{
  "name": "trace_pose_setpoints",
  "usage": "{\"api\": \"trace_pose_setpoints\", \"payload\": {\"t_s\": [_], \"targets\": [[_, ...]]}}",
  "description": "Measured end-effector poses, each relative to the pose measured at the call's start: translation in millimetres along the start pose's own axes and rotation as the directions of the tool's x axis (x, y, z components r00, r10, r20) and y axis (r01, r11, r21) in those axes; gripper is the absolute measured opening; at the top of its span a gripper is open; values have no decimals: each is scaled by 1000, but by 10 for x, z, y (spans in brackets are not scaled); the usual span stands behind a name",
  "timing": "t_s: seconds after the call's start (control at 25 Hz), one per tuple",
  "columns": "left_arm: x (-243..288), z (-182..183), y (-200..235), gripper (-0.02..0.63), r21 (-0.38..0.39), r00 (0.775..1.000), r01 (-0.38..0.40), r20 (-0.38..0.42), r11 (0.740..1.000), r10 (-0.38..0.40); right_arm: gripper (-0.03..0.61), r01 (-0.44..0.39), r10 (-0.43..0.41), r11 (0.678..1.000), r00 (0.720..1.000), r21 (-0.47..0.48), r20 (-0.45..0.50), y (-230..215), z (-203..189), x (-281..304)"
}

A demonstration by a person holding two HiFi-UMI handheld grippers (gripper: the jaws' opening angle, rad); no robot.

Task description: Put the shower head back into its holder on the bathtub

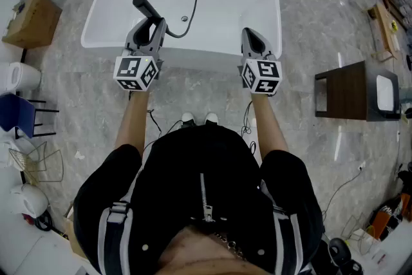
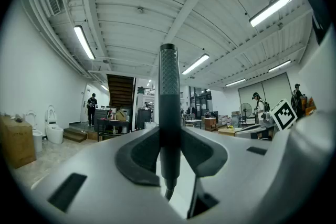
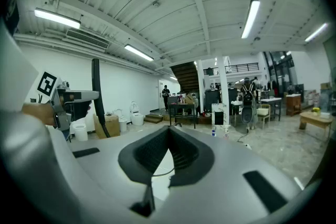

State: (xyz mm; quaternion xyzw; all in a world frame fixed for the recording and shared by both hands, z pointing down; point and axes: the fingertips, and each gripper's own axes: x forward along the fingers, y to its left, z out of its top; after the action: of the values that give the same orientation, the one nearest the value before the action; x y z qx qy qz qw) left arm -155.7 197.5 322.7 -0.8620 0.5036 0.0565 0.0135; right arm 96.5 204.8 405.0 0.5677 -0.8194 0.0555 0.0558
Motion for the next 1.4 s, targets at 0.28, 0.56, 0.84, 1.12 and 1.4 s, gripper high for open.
{"api": "trace_pose_setpoints", "payload": {"t_s": [0.28, 0.56, 0.84, 1.12, 1.4], "targets": [[-25, -17, 28, 132, 7, 1000, 0, -5, 1000, 0, 36, -3, 3, 1000, 999, 0, 48, 34, 56, -11], [-34, -66, 38, 132, 1, 1000, -1, -15, 1000, 1, 172, -4, 5, 1000, 999, -30, 41, 64, 16, -42], [10, -57, 64, 132, -2, 1000, -3, -15, 1000, 3, 398, 20, -18, 999, 999, -48, 26, 22, -67, -35], [102, -16, 20, 132, 15, 1000, -1, -14, 1000, 2, 419, 23, -21, 999, 999, -44, 29, -34, -116, -55], [161, 11, -91, 132, 13, 999, -37, -8, 999, 37, 419, -4, 5, 999, 1000, -36, 22, -167, -167, -101]]}}
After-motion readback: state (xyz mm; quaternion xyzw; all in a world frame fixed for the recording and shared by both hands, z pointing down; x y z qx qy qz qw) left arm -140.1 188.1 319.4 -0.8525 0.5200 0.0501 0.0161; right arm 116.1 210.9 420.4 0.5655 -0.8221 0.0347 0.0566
